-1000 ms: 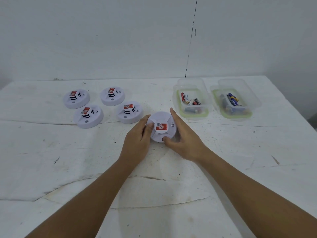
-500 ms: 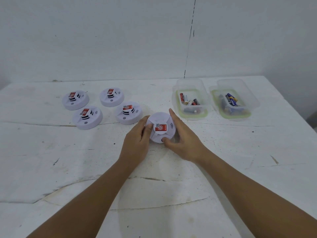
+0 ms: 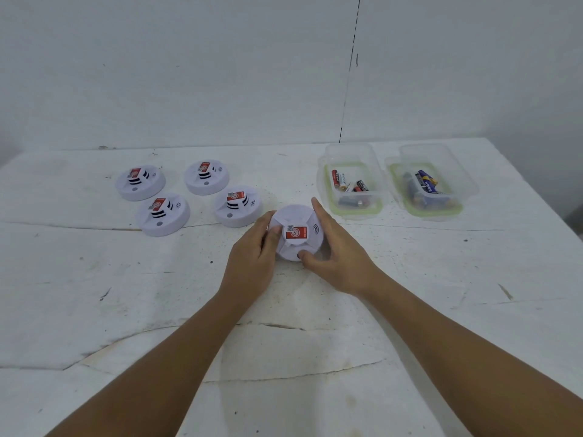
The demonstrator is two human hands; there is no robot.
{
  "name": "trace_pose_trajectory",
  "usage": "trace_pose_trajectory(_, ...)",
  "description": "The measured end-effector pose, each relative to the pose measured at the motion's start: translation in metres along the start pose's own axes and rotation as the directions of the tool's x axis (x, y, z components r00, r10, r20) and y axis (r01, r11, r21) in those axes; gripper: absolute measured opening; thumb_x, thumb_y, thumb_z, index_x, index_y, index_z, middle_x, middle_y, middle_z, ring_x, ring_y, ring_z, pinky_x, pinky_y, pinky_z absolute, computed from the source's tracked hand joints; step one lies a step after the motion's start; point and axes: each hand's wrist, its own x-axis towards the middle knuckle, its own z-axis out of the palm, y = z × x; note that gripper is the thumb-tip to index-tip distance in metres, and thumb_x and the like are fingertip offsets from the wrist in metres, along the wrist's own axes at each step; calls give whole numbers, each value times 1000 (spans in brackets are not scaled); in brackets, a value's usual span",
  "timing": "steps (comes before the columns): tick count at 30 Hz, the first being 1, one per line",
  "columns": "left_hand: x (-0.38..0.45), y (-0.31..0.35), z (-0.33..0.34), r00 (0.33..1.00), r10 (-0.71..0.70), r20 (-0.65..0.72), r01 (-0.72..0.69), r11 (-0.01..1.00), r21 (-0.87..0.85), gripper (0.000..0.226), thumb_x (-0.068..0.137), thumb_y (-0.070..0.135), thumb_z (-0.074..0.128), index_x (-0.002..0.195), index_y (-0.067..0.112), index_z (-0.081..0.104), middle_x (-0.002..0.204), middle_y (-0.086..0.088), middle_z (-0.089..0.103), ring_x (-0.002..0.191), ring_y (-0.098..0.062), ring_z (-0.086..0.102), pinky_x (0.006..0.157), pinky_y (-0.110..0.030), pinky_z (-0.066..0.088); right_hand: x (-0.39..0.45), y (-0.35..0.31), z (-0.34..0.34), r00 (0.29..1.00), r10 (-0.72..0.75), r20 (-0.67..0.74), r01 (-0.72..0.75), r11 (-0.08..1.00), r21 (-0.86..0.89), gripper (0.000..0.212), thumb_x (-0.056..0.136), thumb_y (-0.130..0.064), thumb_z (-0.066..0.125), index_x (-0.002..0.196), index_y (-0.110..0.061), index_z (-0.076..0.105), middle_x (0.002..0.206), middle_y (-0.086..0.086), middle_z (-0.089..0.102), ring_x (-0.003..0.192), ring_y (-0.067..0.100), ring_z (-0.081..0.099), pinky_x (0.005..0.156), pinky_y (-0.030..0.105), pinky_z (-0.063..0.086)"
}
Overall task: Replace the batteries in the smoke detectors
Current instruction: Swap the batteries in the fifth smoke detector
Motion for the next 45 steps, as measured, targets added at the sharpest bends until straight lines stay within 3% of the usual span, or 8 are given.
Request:
trace_pose_trajectory(14,0,-2,0,1000,5,-3,-5,1000,12,37,111,36,39,142,28,57,116,14,69,97,15,59,78,0,40,0,-1,1,1000,3,-9,-3,1000,0,101,90,-40,74,164,-43,4,161,-19,36,143,2,40,115,36,43)
trace_pose_trajectory(19,1,-4,1,1000,-1,-4,1,1000,11,40,111,37,38,145,27,56,122,11,69,101,3,62,81,0,41,-1,0,1,1000,-6,-12,6,1000,-1,101,90,-40,74,164,-41,5,160,-17,38,142,4,41,115,38,44)
trace_pose_trajectory(25,0,-3,0,1000,0,-7,0,1000,19,38,111,36,39,144,27,56,118,13,69,102,17,57,80,0,40,0,1,1,1000,-7,-6,7,1000,-6,102,90,-41,74,164,-42,4,159,-18,37,142,2,39,115,38,43)
trace_pose_trajectory(45,-1,1,-1,1000,0,-8,1,1000,20,37,111,36,38,141,27,58,103,14,66,83,16,57,71,-1,40,0,-1,1,1000,-1,-10,1,1000,-6,102,90,-41,74,164,-42,4,160,-18,38,143,4,40,115,38,43)
